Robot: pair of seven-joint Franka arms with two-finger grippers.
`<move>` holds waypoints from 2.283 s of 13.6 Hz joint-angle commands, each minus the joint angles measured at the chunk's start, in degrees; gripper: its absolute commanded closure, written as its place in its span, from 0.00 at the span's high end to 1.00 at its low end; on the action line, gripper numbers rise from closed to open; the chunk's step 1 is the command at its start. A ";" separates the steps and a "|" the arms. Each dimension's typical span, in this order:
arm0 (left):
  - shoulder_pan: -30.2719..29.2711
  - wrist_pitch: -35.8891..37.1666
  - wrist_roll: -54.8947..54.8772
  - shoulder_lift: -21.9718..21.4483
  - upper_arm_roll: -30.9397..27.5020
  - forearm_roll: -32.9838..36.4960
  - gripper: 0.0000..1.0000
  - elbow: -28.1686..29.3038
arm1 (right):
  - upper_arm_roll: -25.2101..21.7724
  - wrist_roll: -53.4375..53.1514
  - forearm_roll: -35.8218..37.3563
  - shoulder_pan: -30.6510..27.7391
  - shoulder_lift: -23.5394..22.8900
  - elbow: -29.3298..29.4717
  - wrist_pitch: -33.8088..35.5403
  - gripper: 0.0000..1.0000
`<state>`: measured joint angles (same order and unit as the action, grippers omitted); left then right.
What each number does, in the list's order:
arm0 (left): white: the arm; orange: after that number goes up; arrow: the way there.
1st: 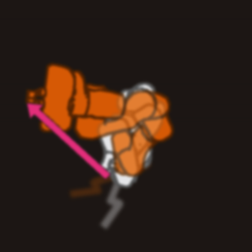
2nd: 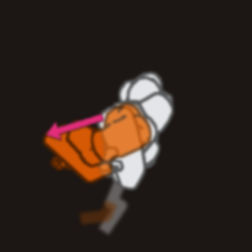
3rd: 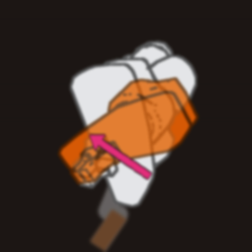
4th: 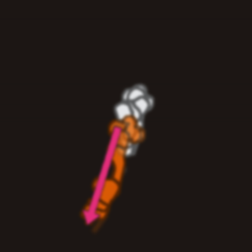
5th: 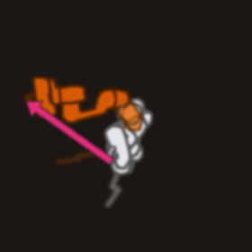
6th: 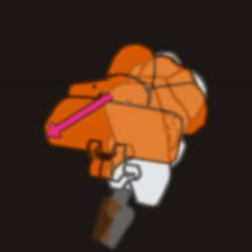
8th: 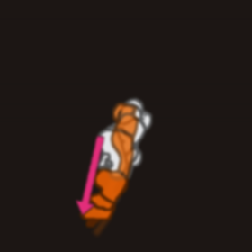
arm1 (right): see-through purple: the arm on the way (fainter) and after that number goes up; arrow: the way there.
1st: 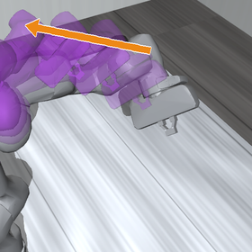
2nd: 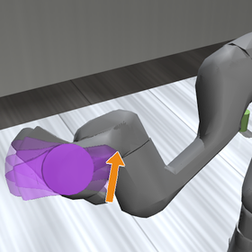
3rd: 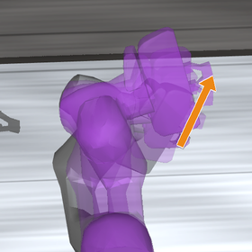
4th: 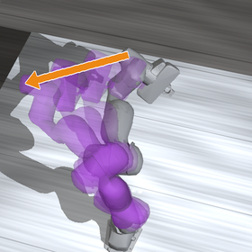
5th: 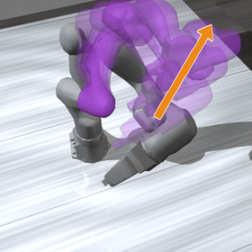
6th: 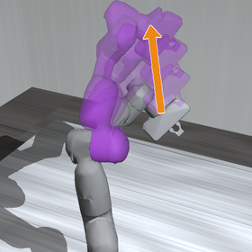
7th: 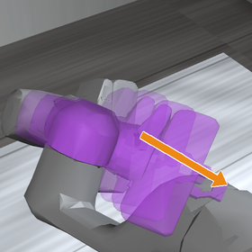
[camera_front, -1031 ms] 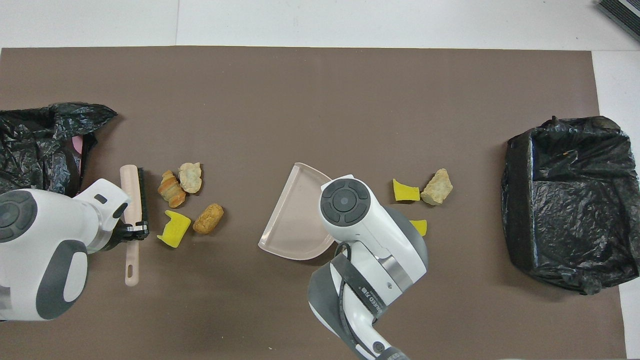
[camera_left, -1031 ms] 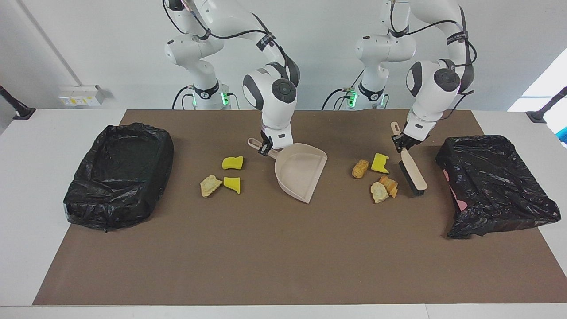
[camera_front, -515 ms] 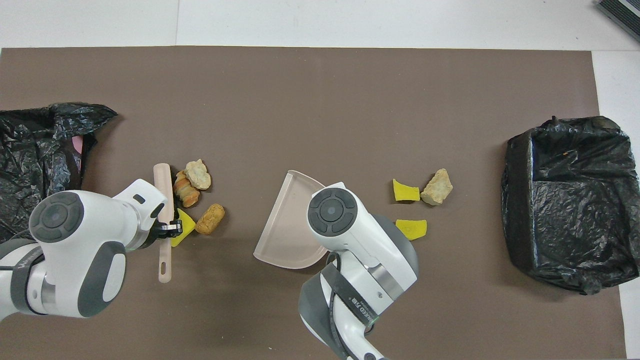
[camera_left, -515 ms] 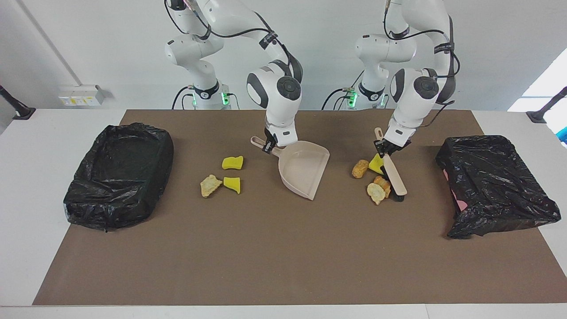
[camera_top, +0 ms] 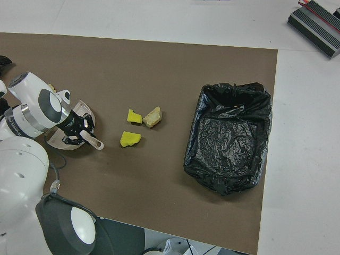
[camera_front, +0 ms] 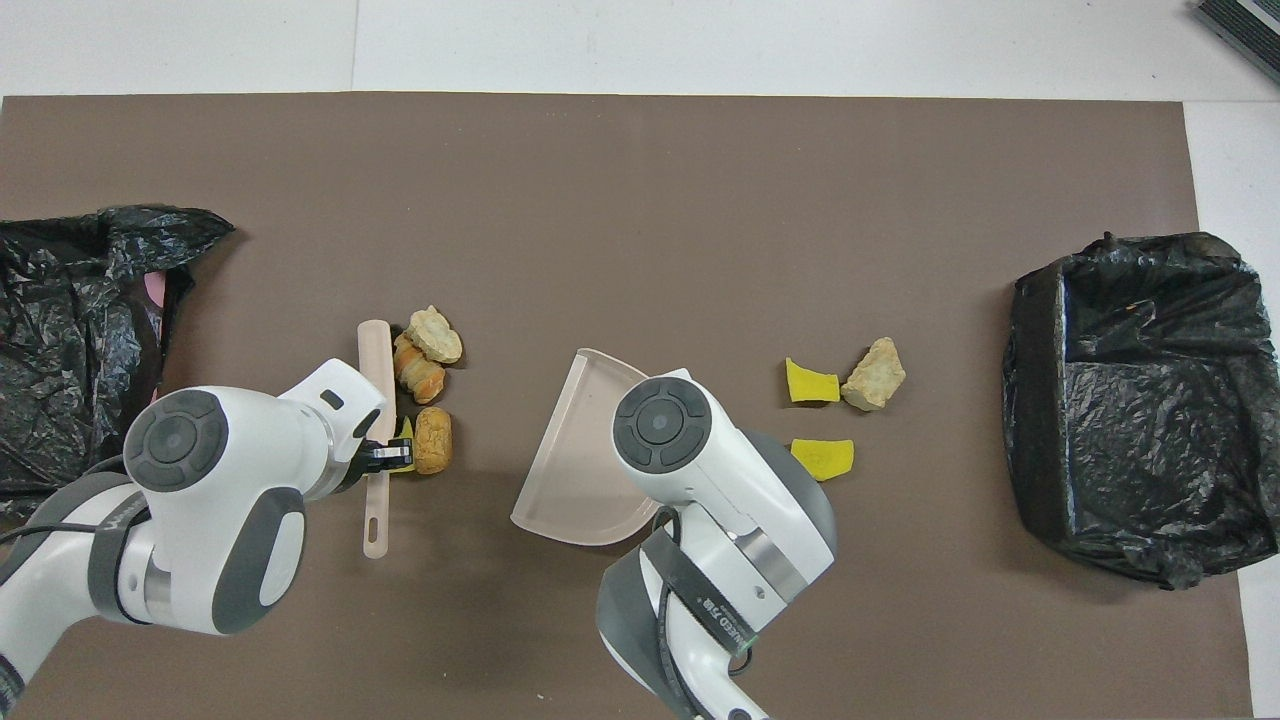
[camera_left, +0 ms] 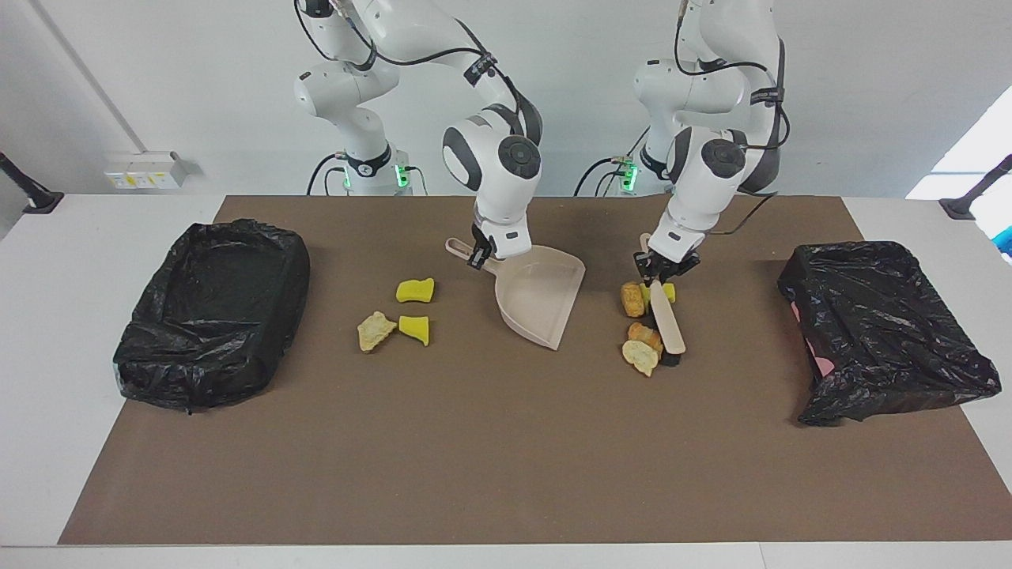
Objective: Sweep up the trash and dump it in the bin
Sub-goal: 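Sweep the bread and sponge pieces into the dustpan with the left gripper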
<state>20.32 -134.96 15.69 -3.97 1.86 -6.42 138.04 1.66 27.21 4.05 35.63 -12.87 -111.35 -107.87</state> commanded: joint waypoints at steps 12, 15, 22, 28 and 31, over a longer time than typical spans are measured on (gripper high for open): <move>4.47 9.90 -7.43 0.18 -1.24 -5.19 0.00 -13.68 | 0.18 1.09 1.75 -2.31 1.45 0.61 5.65 0.00; 0.69 9.11 -10.40 5.43 -1.42 -1.34 0.00 -14.55 | 0.18 1.09 1.75 -2.31 1.54 0.69 5.65 0.00; 3.13 9.01 -25.43 7.76 -0.63 0.09 0.00 -10.53 | 0.18 1.88 1.75 -2.84 1.54 0.52 5.39 0.00; 15.62 12.16 -24.83 4.67 -0.72 -5.01 0.00 -8.75 | 0.18 2.32 1.66 -3.02 1.54 0.52 5.39 0.00; 13.53 12.44 -25.00 4.85 -1.33 -5.19 0.00 -11.12 | 0.18 2.59 1.66 -3.63 1.45 0.52 5.48 0.00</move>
<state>35.40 -124.09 -8.23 1.92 1.39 -10.43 127.87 1.47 28.38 4.63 33.14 -12.06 -110.77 -103.78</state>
